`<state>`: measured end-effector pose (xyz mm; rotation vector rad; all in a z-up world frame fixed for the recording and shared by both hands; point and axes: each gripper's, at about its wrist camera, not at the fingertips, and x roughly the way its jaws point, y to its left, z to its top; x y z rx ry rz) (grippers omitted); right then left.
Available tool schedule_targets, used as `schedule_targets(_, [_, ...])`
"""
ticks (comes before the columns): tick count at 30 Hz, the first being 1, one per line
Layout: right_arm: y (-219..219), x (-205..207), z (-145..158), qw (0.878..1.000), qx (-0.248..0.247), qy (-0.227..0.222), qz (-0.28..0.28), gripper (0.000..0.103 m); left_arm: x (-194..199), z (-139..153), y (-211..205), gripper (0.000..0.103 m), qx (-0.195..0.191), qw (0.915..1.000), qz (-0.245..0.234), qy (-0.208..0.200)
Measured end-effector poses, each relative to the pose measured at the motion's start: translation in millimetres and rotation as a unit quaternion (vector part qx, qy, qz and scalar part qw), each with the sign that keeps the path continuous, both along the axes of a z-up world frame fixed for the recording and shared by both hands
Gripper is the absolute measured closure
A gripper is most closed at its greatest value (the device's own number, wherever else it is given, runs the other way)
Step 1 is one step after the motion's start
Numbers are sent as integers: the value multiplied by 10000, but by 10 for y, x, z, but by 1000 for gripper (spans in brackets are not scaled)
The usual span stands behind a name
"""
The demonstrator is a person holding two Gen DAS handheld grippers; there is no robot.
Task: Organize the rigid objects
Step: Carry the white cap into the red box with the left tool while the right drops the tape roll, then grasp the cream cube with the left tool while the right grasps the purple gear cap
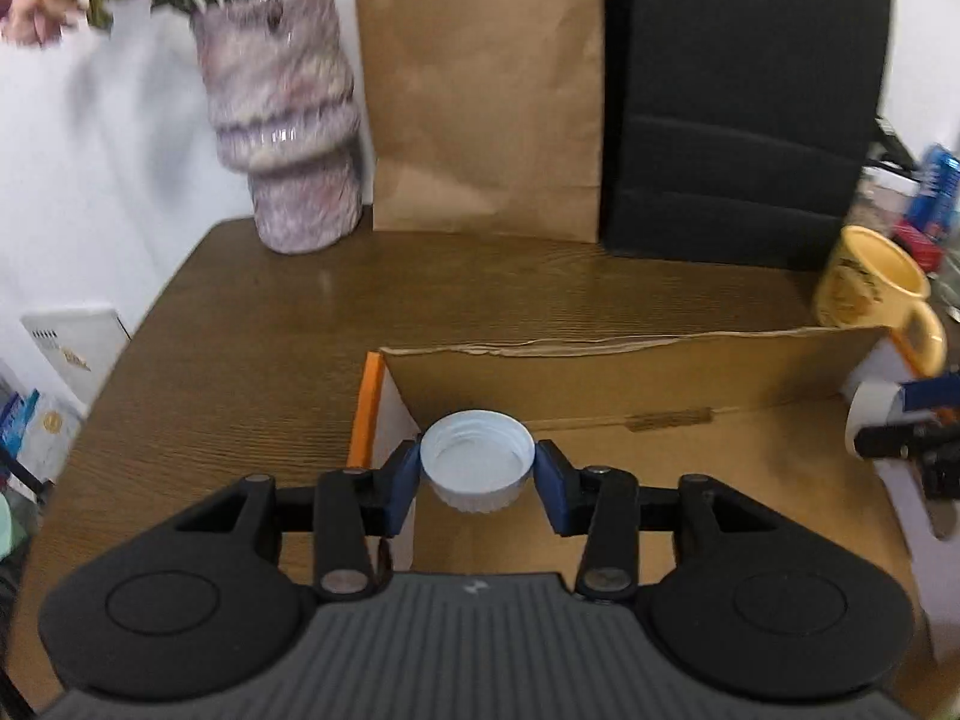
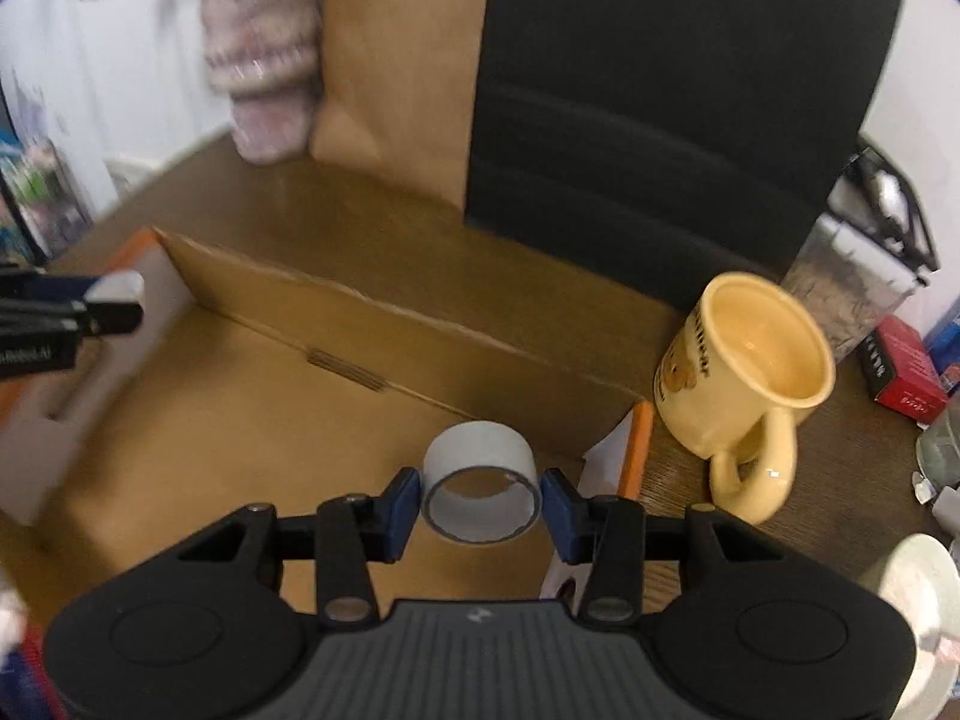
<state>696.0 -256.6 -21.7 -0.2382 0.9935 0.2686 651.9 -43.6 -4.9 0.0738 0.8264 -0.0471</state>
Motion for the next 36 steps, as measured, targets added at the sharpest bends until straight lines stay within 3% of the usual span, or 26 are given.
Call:
schedule_targets(2, [33,79,-89,9998,-169,-81,-35,45,77,-86,26,43,-116,9999,-11,1])
schedule_targets(5, [61,97,-123,9997,-163,-176,20,36,94,-137,13,39,-133,9999,-48,-48])
schedule_targets(10, [-21,8,85,9988,-30,-495,26,35,-18,19,2,33,-110,9997,-17,-209])
schedule_targets(15, [-192,-468,579,9936,323,-1078,47,32,-415,375,120,25,12,9968,17,-794])
schedule_targets(17, [-253,-805,806,9884,508,-1431,70,20,-694,553,199,24,-22,9941,33,-1084])
schedule_targets(21, [-346,-1642,1144,9717,901,-2181,74,16,-1472,896,398,17,-371,9820,139,-1844])
schedule_targets(23, [-402,-2126,1185,9601,1206,-2523,95,7,-1951,986,424,12,-377,9731,131,-2269])
schedule_targets(28, [-418,-3178,961,9397,1634,-3000,155,6,-2987,984,361,6,-164,9576,53,-2875])
schedule_targets(33, [-364,-4070,680,9186,1816,-3503,222,0,-3947,780,369,0,-250,9409,117,-3377])
schedule_targets(36, [-327,-4466,532,9126,1747,-3681,327,0,-4398,605,393,0,-230,9352,115,-3532])
